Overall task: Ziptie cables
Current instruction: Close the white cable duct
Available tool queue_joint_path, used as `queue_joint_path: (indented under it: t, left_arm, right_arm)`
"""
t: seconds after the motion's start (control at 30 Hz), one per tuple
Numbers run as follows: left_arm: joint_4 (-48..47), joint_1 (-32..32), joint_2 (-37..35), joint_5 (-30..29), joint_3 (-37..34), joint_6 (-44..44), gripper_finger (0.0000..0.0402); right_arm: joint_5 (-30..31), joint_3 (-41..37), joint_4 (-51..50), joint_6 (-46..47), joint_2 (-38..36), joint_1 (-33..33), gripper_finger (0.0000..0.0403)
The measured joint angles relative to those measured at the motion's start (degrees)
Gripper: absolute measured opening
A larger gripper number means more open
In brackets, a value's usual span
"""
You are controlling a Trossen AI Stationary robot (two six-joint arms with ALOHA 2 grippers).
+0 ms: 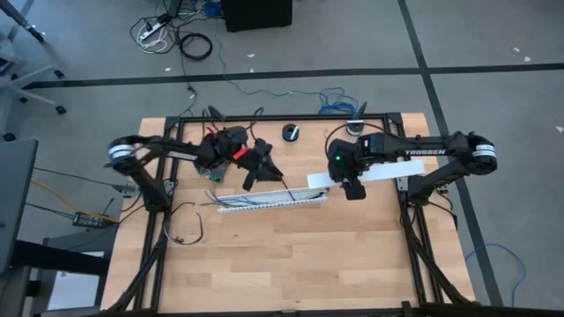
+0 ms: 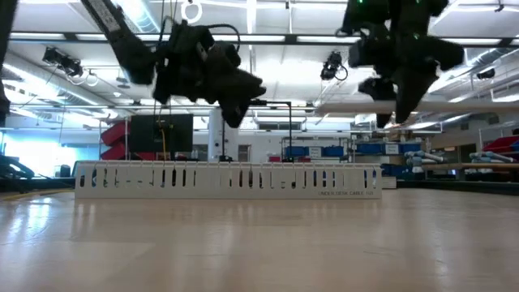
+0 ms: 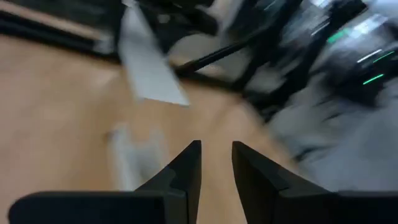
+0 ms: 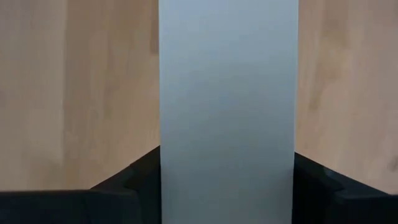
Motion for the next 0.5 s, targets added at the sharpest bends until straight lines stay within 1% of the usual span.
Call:
queue_joint_path:
  t: [0.07, 0.13, 0.17, 0.2, 0.37, 0.43, 0.5]
  left_arm:
    - [-12.59, -0.79, -3.50, -7.11, 1.32, 9.21, 0.0083]
    - [-22.82, -2.44, -4.79, -14.54, 3.07, 15.66, 0.0083]
    - [-26.36, -3.42, -4.69, -16.84, 4.01, 17.44, 0.0084]
    - [-28.77, -4.23, -4.42, -17.93, 4.72, 18.38, 0.0087]
    - [-31.05, -8.65, -0.86, -19.14, 8.13, 20.83, 0.0114]
    - [-33.37, -10.47, 0.46, -21.38, 8.87, 23.84, 0.0129]
    - [-34.53, -11.68, 0.93, -24.12, 9.29, 24.79, 0.0146]
  right_arm:
    - [0.00, -2.57, 1.10, -0.02, 0.00, -0.19, 0.0231]
    - [0.02, -4.40, 2.60, -0.04, 0.02, -0.27, 0.0234]
    - [0.02, -4.92, 2.94, -0.06, 0.02, -0.27, 0.0235]
    - [0.00, -5.44, 3.46, -0.04, 0.02, -0.27, 0.0235]
    - [-0.02, -6.05, 4.60, -0.04, 0.02, -0.27, 0.0227]
    - [-0.06, -6.10, 4.82, -0.23, 0.00, -0.30, 0.0225]
    - [-0.07, -6.10, 5.19, -0.87, 0.00, -0.35, 0.0226]
